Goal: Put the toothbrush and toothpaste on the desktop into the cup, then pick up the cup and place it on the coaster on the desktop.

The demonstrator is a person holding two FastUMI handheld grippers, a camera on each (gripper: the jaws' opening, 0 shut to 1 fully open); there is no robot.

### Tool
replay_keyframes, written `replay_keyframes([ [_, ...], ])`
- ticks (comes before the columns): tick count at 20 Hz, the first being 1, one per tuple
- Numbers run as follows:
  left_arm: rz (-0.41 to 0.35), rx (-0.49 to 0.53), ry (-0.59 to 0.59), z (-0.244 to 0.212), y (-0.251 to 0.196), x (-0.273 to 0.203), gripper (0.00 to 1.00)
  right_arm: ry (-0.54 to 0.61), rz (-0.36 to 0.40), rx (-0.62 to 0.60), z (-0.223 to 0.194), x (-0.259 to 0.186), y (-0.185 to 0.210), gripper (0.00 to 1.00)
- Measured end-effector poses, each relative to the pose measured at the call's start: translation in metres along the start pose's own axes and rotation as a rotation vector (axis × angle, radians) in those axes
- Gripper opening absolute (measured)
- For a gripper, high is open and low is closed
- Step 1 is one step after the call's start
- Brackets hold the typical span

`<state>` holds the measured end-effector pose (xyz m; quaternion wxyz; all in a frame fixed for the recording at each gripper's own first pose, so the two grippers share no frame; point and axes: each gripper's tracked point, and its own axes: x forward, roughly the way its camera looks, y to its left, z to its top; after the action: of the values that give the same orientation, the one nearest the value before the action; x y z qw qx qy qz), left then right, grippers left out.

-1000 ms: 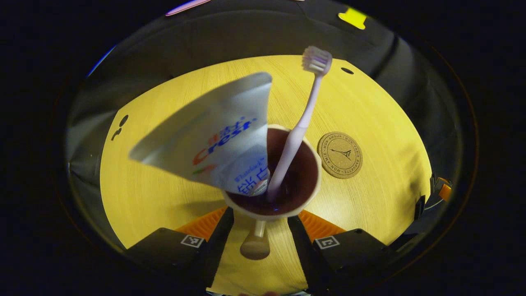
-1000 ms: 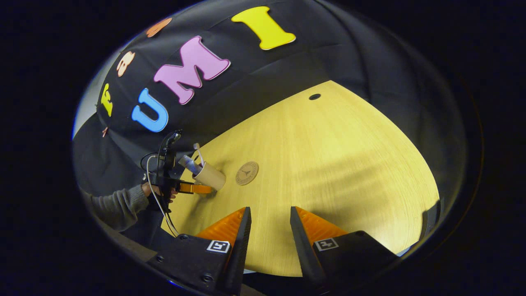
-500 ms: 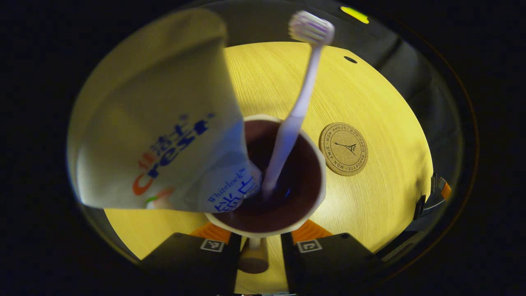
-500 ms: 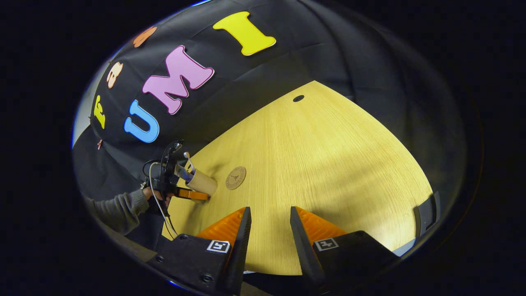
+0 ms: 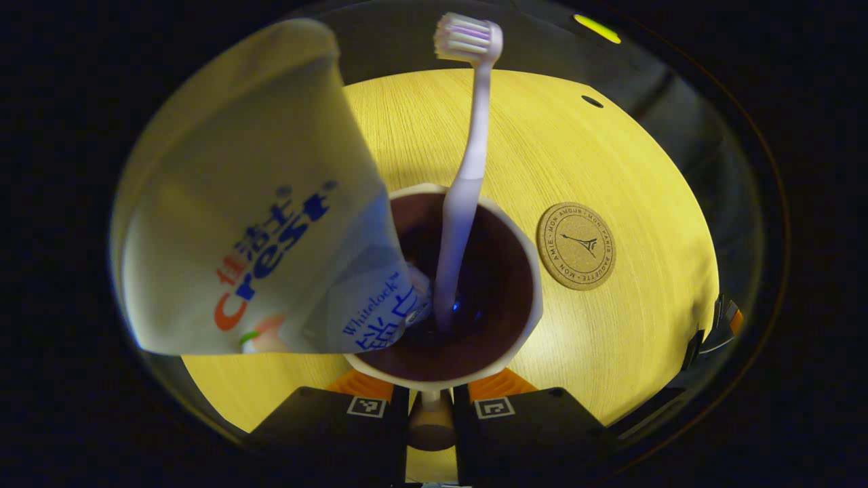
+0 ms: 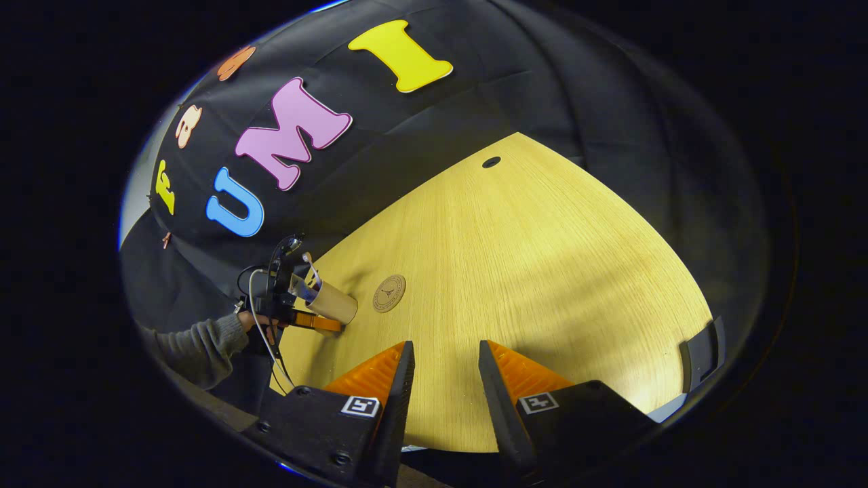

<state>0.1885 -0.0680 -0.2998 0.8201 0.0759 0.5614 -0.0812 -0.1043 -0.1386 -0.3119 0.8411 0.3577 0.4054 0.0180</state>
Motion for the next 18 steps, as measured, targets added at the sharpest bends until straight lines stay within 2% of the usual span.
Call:
replay_keyframes([
  [1,0.000,-0.002,-0.011,0.002,-0.001,-0.003,0.37,-0.001,0.000,0.002,0.001,-0.001,-0.001,0.59],
  [2,0.002,0.001,-0.020,0.004,-0.002,-0.007,0.33,-0.002,0.001,0.003,0.001,-0.002,-0.002,0.59],
  [3,-0.003,0.004,-0.030,0.007,-0.005,-0.012,0.33,-0.002,0.002,0.005,0.002,-0.003,-0.002,0.59],
  [4,-0.012,0.004,-0.039,0.011,-0.010,-0.016,0.37,-0.003,0.003,0.008,0.003,-0.004,-0.003,0.59],
  [5,-0.020,0.010,-0.044,0.014,-0.015,-0.020,0.33,-0.006,0.006,0.011,0.004,-0.004,-0.002,0.59],
  [7,-0.033,0.032,-0.056,0.021,-0.029,-0.025,0.33,-0.009,0.009,0.016,0.005,-0.007,-0.003,0.59],
  [8,-0.039,0.047,-0.061,0.026,-0.037,-0.027,0.37,-0.010,0.008,0.015,0.004,-0.008,-0.005,0.59],
  [9,-0.047,0.065,-0.065,0.030,-0.046,-0.029,0.33,-0.009,0.005,0.012,0.004,-0.009,-0.007,0.59],
  [10,-0.054,0.080,-0.066,0.032,-0.055,-0.028,0.29,-0.008,0.001,0.008,0.003,-0.009,-0.009,0.59],
  [11,-0.060,0.091,-0.066,0.035,-0.063,-0.027,0.33,-0.006,-0.001,0.007,0.002,-0.011,-0.011,0.59],
  [18,-0.085,0.159,-0.041,0.039,-0.108,-0.015,0.33,-0.030,-0.020,0.025,0.006,-0.023,-0.024,0.59],
])
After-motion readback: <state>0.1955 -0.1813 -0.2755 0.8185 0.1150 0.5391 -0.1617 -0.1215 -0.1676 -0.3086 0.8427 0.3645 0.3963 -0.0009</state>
